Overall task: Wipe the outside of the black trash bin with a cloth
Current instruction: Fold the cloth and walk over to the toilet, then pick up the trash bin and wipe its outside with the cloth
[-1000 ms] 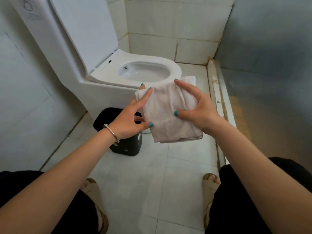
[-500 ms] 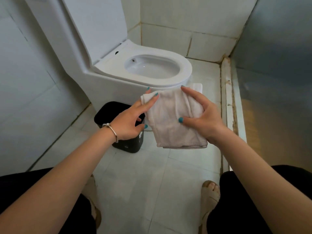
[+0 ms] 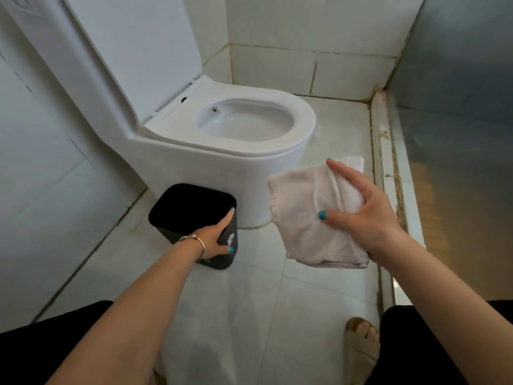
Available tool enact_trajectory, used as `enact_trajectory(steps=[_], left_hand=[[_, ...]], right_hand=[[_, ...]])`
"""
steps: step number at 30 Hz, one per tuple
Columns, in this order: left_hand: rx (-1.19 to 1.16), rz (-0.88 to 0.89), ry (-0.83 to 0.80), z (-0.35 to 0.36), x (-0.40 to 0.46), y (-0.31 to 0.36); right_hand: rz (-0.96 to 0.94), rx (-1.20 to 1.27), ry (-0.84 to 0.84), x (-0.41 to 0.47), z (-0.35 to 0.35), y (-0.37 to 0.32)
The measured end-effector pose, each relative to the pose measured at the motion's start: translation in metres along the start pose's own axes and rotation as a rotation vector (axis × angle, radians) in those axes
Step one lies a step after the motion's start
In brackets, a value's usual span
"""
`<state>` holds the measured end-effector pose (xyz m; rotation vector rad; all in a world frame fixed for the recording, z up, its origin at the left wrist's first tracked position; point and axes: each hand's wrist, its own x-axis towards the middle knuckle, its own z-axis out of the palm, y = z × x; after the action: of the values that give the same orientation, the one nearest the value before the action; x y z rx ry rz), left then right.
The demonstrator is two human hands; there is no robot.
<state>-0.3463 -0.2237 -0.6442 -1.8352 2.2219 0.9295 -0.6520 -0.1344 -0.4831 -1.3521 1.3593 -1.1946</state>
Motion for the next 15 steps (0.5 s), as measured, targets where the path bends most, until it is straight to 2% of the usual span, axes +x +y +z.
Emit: enact_trajectory(steps=[3,10,15], left_hand=[[-0.013,-0.093,0.001,0.005,0.012,0.000],[0.235,-0.239,0.124,0.016,0.009,0.019],[0.151,-0.248,0.262,0.011,-0.017,0.031]], right_hand=[[-0.005,-0.016,0.013,0.003,-0.002,0.001],[-0.019,0.022,0.003,0.009,-0.005,-0.001],[-0.032,0.033,0.001,0.012,-0.004,-0.002]])
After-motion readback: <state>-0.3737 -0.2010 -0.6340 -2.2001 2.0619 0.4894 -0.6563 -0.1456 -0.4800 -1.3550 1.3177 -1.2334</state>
